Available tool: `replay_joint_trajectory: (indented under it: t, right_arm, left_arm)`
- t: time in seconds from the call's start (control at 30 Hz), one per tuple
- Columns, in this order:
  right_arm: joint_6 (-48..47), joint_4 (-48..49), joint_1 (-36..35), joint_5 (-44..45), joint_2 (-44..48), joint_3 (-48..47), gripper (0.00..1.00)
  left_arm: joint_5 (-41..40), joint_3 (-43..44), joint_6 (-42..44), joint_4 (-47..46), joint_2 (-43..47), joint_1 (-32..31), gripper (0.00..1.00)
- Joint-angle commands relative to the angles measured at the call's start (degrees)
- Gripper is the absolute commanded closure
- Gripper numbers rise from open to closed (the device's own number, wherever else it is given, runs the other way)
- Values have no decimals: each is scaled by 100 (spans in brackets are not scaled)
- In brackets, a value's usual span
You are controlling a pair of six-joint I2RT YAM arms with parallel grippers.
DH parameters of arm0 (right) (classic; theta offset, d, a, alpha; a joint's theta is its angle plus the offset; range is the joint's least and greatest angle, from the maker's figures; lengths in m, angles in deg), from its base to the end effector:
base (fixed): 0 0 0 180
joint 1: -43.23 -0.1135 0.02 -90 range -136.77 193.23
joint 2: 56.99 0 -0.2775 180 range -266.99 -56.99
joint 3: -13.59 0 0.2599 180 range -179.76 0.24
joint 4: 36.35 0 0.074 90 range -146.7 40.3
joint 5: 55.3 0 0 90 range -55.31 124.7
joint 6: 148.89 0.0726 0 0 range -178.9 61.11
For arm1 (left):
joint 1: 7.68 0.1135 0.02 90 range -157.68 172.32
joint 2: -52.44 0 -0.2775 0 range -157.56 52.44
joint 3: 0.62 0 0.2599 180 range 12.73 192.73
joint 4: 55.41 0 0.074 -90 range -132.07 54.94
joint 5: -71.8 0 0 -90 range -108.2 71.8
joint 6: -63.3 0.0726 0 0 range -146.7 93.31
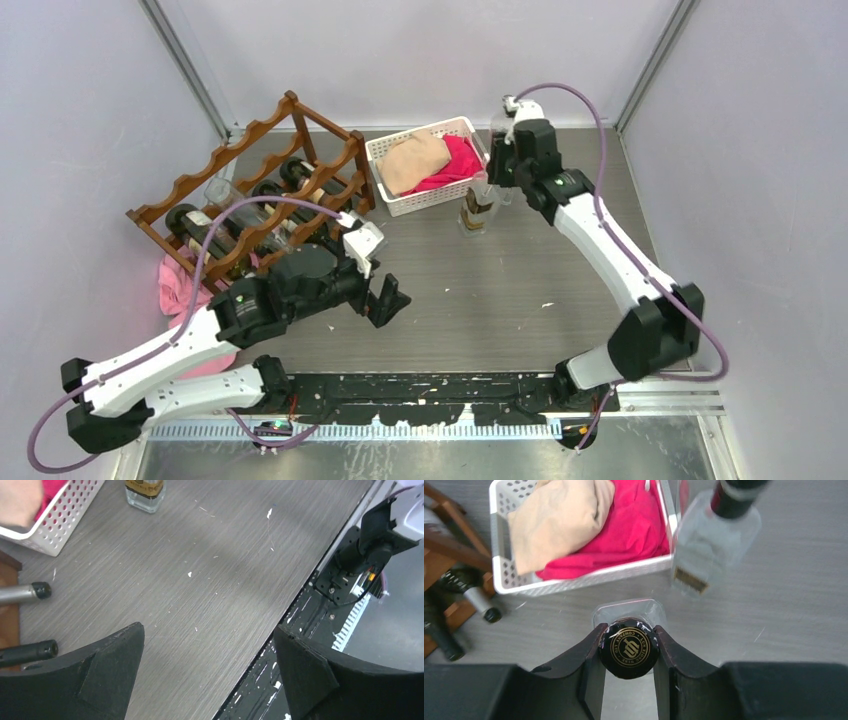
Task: Put the wine bottle on the wine rack
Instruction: Pick up the wine bottle from the center of the board.
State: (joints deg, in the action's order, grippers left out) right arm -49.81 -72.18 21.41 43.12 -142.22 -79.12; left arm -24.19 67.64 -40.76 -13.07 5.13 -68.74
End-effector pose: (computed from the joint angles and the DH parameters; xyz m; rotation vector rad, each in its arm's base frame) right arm 0.3595 0.1325 0.3546 -0.1388 2.0601 0.1815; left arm 0.1086 -0.1807 0.3571 0.7391 1.8805 -0.7561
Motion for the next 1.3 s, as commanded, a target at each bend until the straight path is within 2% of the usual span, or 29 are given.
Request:
replay_joint_trajectory:
  t: [0.0, 0.17, 0.33, 0.47, 0.63, 0.83, 1.27]
  right_arm:
    - [980, 449, 281, -1109, 1462, 461, 99]
    - [1857, 603, 741, -2175, 2443, 1184, 99]
    - [2631, 799, 1000, -2897, 3183, 1801, 99]
    - [3023, 875, 1143, -3258, 3642, 2323, 99]
    - [3456, 1075, 1242, -3772, 4131, 3056, 99]
    - [3863, 1497, 1252, -3972, 4344, 3734, 99]
    - [4082, 1821, 1262, -4195, 4142, 3799, 99]
  left_arm:
    - [532, 13, 406, -801, -234, 83, 0]
    - [1080, 117, 835, -1008, -814, 161, 0]
    - [1637, -524, 1199, -2056, -1129, 254, 0]
    - [1854, -1237, 1378, -3304, -1017, 261, 0]
    - [1667, -1970, 1951, -4130, -601, 263, 0]
    - [1137, -2152, 2382, -4216, -568, 264, 0]
    - [1052, -1837, 2575, -4958, -2060, 346, 0]
